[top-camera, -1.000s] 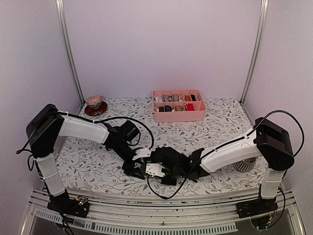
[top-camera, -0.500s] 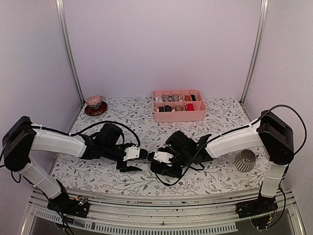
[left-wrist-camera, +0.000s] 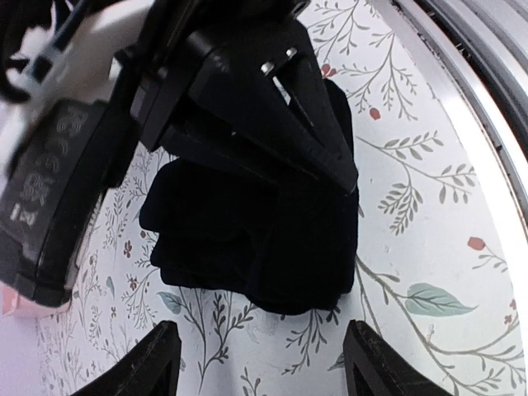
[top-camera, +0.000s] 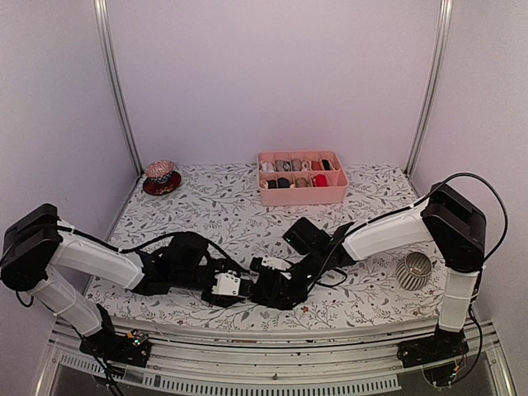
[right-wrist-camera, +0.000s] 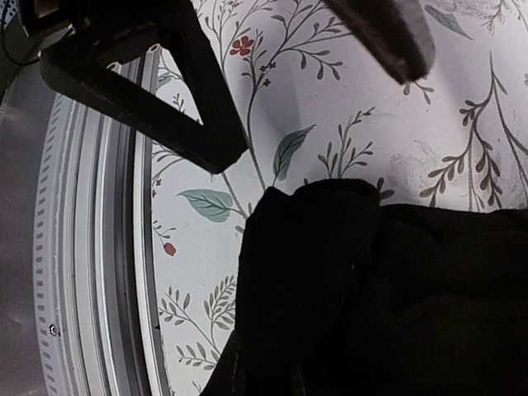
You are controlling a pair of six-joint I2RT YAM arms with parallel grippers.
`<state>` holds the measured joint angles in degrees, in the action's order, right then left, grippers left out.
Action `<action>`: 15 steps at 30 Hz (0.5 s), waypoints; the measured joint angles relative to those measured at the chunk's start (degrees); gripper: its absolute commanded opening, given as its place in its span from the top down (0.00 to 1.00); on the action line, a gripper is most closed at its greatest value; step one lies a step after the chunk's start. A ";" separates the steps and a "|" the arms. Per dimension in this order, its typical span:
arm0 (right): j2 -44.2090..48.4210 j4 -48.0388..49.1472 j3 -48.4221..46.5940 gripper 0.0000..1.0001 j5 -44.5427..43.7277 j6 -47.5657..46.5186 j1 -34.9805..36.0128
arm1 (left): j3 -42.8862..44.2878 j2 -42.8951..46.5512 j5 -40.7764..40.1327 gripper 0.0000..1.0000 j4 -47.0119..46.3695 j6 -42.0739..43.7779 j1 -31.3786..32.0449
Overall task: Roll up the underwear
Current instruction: Roll the underwear at the center of the board.
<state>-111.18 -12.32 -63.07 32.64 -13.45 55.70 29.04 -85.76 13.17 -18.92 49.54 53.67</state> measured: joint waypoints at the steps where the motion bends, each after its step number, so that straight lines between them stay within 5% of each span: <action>1: -0.26 0.11 0.00 0.94 1.07 0.46 -0.39 | -0.26 0.02 -0.61 0.30 -0.85 0.26 0.66; 15: -2.93 1.55 0.00 0.93 9.99 2.34 -3.67 | -2.56 0.92 -3.37 0.31 -4.52 2.89 8.59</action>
<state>-114.10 -10.76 -63.07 42.63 -11.11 52.03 26.48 -84.84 9.80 -23.44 52.42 62.26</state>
